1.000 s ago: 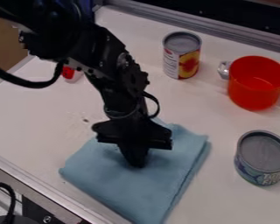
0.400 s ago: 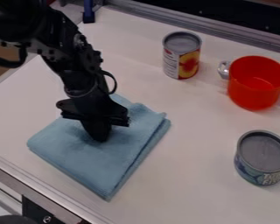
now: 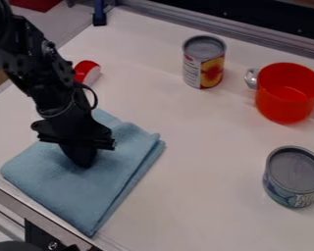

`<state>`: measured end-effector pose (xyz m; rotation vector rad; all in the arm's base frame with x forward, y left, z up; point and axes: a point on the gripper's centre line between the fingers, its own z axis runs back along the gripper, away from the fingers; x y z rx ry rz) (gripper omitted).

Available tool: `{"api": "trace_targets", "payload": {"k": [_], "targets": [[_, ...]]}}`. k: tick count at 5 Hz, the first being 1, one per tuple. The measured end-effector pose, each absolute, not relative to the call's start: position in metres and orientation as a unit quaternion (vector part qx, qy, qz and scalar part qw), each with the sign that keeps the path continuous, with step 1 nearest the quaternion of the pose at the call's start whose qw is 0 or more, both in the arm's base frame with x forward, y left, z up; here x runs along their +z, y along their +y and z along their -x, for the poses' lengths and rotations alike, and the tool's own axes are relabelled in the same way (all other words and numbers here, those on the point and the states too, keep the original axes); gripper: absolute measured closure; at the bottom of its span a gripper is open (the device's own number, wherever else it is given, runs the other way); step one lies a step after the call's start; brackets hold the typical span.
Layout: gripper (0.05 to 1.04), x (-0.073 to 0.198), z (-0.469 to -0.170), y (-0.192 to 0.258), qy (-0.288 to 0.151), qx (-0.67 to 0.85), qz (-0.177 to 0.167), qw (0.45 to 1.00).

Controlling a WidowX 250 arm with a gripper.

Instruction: Move the cloth sideward

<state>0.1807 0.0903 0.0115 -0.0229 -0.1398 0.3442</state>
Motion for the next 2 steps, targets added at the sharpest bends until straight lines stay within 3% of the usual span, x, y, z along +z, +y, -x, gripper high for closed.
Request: {"api": "trace_targets", "payload": {"k": [1, 2], "targets": [[1.018, 0.0123, -0.1772, 0.0917, -0.071, 0.173, 0.012, 0.982], [0.886, 0.0139, -0.1822, 0.0934, -0.072, 0.192, 0.008, 0.979]]}}
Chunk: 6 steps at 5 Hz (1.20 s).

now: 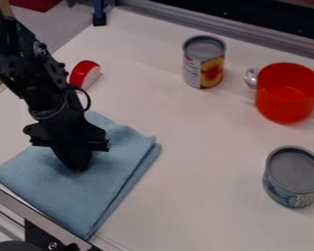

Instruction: Move the cloth sideward

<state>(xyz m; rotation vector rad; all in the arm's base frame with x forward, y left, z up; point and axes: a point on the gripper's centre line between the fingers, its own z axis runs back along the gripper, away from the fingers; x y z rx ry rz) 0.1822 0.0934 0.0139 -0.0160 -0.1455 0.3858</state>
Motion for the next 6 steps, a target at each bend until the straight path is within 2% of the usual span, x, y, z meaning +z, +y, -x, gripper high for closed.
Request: {"api": "trace_targets", "payload": {"k": [1, 2, 3, 4, 5, 6], "targets": [[0.67, 0.016, -0.195, 0.095, -0.076, 0.213, 0.005, 0.974], [0.386, 0.023, -0.202, 0.093, -0.071, 0.223, 0.015, 0.972], [0.13, 0.052, -0.203, 0.09, -0.075, 0.223, 0.038, 0.971], [0.086, 0.087, -0.205, 0.088, -0.062, 0.24, 0.07, 0.966], [0.086, 0.107, -0.21, 0.082, -0.073, 0.257, 0.067, 0.961], [0.086, 0.109, -0.219, 0.078, -0.093, 0.283, 0.059, 0.953]]}}
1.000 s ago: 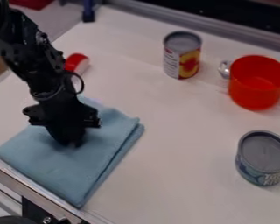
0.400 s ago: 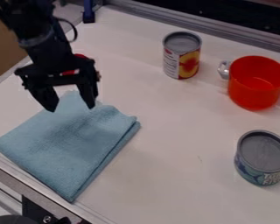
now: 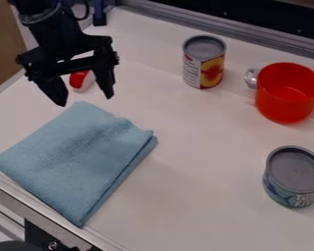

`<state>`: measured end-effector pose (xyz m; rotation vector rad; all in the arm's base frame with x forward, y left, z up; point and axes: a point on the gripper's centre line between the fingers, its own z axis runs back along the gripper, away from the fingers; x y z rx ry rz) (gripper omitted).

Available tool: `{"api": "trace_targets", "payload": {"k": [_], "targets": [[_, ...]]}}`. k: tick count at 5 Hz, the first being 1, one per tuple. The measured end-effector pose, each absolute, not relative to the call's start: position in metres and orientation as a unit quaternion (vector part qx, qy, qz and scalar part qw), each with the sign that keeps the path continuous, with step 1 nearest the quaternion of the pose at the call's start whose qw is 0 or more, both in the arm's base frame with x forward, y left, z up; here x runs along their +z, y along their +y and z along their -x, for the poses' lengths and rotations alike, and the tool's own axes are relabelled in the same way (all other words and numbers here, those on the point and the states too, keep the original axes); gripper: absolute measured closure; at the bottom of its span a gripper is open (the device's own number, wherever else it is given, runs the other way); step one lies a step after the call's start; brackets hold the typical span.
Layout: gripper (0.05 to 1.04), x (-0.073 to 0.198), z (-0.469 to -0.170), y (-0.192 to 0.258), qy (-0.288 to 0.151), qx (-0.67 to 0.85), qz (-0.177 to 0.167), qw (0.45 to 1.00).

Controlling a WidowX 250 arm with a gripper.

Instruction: Move the cloth sideward

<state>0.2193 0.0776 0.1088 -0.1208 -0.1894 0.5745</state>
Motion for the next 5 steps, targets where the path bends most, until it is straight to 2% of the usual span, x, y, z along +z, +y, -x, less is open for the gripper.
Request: {"api": "trace_targets", "payload": {"k": [1, 2, 3, 5], "targets": [[0.085, 0.102, -0.228, 0.075, -0.11, 0.325, 0.043, 0.938], [0.085, 0.097, -0.235, 0.068, -0.121, 0.343, 0.048, 0.93], [0.086, 0.085, -0.241, 0.048, -0.094, 0.333, 0.033, 0.938], [0.086, 0.078, -0.272, 0.012, -0.069, 0.299, 0.022, 0.951]]}}
